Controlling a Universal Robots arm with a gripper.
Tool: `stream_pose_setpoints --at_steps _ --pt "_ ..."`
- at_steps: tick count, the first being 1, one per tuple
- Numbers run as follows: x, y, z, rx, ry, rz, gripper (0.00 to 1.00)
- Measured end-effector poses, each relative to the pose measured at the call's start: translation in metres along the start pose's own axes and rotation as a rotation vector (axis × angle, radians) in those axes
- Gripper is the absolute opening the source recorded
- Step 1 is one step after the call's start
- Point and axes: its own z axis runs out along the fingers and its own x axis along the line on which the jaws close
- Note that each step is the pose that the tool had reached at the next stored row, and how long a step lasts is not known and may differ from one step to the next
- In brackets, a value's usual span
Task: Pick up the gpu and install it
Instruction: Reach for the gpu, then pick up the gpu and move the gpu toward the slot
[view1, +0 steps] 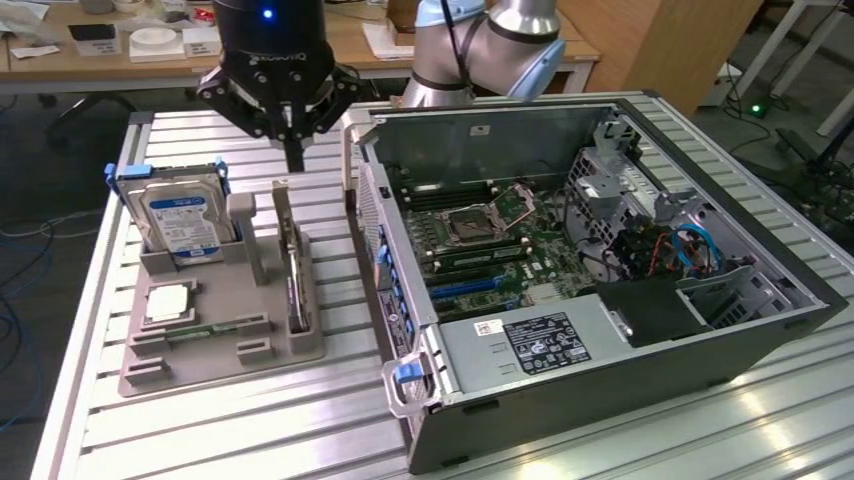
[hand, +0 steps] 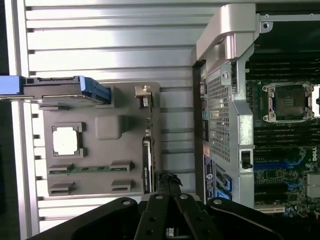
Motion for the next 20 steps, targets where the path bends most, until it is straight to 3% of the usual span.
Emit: stream_pose_setpoints --at_steps 15,20 --pt "0.029 -0.0084 -0.0003 -0.0001 0.0 0.0 0.1" --pt "0.029 -0.0086 -0.0003 0.0 0.0001 0.0 0.1"
